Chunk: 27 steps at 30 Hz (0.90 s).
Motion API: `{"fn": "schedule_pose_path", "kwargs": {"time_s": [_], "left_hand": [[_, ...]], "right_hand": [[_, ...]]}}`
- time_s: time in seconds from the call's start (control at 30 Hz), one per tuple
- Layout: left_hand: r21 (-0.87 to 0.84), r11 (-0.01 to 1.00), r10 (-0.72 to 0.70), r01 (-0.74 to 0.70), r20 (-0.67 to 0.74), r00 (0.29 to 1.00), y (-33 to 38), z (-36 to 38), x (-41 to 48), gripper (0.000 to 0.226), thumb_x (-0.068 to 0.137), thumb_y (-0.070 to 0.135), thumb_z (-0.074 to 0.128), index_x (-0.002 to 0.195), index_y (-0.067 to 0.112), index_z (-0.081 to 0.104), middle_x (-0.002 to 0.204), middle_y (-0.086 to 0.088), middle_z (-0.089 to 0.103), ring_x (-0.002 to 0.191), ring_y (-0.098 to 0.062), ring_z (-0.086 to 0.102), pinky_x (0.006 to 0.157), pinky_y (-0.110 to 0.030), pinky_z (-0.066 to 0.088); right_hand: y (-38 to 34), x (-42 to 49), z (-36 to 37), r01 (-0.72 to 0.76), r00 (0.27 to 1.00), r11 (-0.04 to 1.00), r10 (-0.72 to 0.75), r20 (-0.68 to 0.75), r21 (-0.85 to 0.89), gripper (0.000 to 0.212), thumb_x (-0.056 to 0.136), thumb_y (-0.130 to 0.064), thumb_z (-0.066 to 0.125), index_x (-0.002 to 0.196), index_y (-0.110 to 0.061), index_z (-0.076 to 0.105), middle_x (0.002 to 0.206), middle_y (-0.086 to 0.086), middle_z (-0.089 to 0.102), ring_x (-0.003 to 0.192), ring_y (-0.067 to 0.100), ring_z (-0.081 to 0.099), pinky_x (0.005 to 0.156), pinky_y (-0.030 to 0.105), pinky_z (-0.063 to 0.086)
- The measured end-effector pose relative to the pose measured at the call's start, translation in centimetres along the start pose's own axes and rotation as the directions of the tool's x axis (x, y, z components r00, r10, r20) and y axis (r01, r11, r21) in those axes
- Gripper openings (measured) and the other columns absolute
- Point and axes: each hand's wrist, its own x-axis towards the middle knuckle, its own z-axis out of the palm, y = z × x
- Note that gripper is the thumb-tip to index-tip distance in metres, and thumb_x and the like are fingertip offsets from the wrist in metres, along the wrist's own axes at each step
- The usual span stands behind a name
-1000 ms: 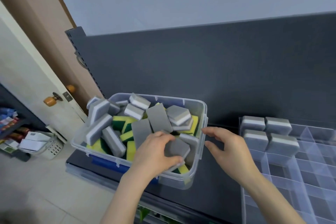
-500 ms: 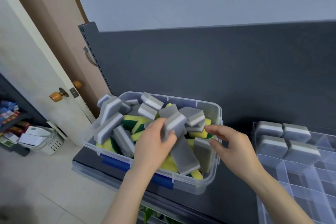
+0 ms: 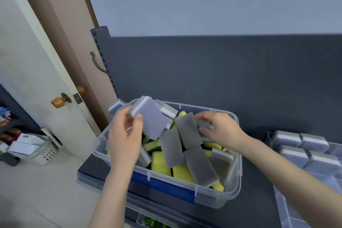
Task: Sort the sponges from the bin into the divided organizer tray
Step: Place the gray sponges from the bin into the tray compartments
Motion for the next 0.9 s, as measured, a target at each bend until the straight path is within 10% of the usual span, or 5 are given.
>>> {"fn": "schedule_pose_path", "kwargs": {"time_s": [0.33, 0.47, 0.77, 0.9], "left_hand": [[0.007, 1.0, -0.029, 0.028, 0.021, 0.999, -1.0, -0.7, 0.1, 0.019, 0.086, 0.051, 0.046, 0.104, 0.045, 0.051, 0.096, 0.03, 0.058, 0.09, 0.003, 0.059, 0.068, -0.034, 0.057], [-0.014, 1.0, -0.011, 0.011, 0.044, 0.999, -1.5, -0.8, -0.3, 0.012, 0.091, 0.044, 0.05, 0.1, 0.052, 0.05, 0.098, 0.038, 0.057, 0.091, 0.011, 0.058, 0.061, -0.016, 0.051], [-0.15, 0.987, -0.054, 0.059, 0.042, 0.998, -1.4, 1.1, -0.4, 0.019, 0.083, 0.049, 0.051, 0.101, 0.046, 0.056, 0.096, 0.025, 0.065, 0.091, -0.002, 0.064, 0.074, -0.036, 0.057], [-0.167, 0.985, -0.042, 0.051, 0.053, 0.998, -1.2, 2.3, -0.4, 0.017, 0.084, 0.047, 0.051, 0.1, 0.046, 0.057, 0.096, 0.023, 0.065, 0.091, -0.001, 0.063, 0.074, -0.041, 0.058]], "right_hand": [[-1.1, 6.1, 4.3, -0.014, 0.966, 0.966, 0.079, 0.245, -0.258, 0.053, 0.085, -0.031, 0.059, 0.134, -0.017, 0.044, 0.133, 0.008, 0.048, 0.123, 0.026, 0.046, 0.098, 0.036, 0.042], [-1.2, 3.2, 4.0, -0.005, 0.991, 0.979, 0.033, 0.133, -0.203, 0.059, 0.08, -0.028, 0.067, 0.135, -0.022, 0.046, 0.127, 0.001, 0.046, 0.116, 0.022, 0.05, 0.093, 0.03, 0.043], [-1.6, -3.4, -0.2, 0.164, 0.953, 0.984, -0.176, -0.245, -0.069, 0.044, 0.062, -0.003, 0.074, 0.094, -0.026, 0.055, 0.094, -0.016, 0.058, 0.087, 0.004, 0.05, 0.067, 0.01, 0.033], [0.1, -5.1, 1.4, 0.272, 0.958, 0.93, -0.237, 0.164, -0.248, 0.048, 0.065, -0.013, 0.067, 0.109, -0.025, 0.054, 0.119, -0.011, 0.056, 0.119, 0.014, 0.045, 0.084, 0.023, 0.043]]}}
